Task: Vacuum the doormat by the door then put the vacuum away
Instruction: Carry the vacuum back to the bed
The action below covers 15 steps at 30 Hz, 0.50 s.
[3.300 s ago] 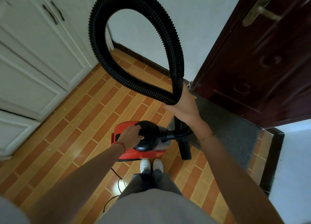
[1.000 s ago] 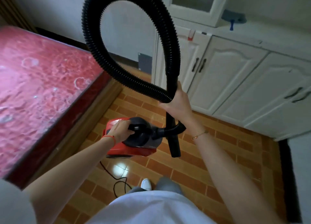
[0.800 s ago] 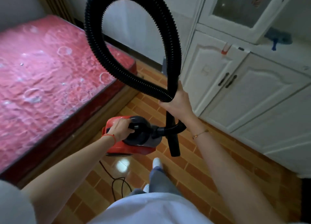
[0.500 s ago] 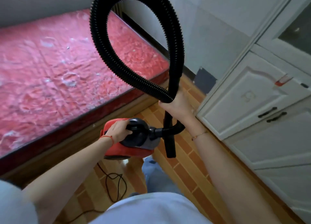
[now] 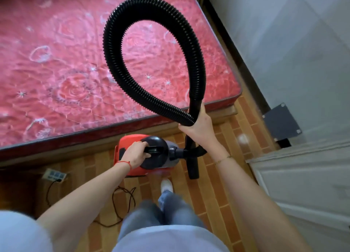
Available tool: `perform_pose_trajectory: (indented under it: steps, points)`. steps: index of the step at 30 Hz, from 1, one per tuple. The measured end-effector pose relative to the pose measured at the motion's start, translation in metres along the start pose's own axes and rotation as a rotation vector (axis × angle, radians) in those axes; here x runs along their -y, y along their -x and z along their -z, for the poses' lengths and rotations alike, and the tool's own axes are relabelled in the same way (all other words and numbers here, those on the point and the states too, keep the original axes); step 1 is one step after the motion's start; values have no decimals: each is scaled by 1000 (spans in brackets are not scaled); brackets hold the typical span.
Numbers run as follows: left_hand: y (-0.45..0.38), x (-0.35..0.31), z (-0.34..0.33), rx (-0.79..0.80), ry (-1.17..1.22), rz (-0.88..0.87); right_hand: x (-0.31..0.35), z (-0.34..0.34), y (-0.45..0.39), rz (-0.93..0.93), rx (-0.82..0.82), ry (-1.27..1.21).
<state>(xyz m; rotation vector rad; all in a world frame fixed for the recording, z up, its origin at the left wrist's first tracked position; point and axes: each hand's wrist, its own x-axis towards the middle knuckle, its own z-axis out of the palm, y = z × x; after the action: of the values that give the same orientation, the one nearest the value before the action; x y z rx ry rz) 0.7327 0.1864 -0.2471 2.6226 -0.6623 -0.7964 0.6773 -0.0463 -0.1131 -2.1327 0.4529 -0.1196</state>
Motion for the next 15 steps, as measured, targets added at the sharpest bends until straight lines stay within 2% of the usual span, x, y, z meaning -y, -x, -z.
perform_pose_trajectory:
  steps: [7, 15]
  points:
    - [-58, 19, -34, -55, 93, 127, -43, -38, -88, -29, 149, 44]
    - [-149, 64, -114, 7, 124, 196, -150, -111, -162, -53, 195, 57]
